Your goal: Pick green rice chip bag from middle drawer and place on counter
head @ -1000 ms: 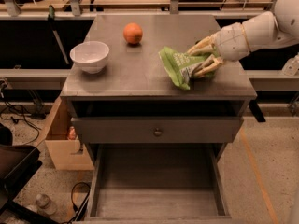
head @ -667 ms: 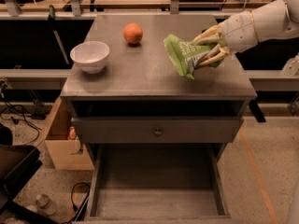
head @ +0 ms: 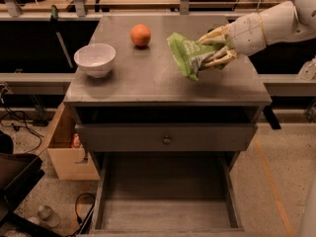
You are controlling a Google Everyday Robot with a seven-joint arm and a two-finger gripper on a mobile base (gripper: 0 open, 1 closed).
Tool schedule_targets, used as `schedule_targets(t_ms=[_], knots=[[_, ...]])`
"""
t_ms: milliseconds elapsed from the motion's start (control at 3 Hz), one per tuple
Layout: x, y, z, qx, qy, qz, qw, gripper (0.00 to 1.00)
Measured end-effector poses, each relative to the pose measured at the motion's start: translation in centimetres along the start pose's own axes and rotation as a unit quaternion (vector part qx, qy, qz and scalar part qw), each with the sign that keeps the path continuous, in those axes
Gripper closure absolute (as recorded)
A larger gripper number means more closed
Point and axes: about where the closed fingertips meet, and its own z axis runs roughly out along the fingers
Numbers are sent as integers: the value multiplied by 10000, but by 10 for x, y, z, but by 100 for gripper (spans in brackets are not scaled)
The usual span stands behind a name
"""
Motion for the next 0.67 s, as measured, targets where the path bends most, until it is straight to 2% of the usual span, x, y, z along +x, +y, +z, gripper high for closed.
schedule_targets(t_ms=[333, 667], knots=[[0, 0, 3, -9, -17, 4, 10000, 13], [0, 0, 6, -19, -35, 5, 10000, 0]])
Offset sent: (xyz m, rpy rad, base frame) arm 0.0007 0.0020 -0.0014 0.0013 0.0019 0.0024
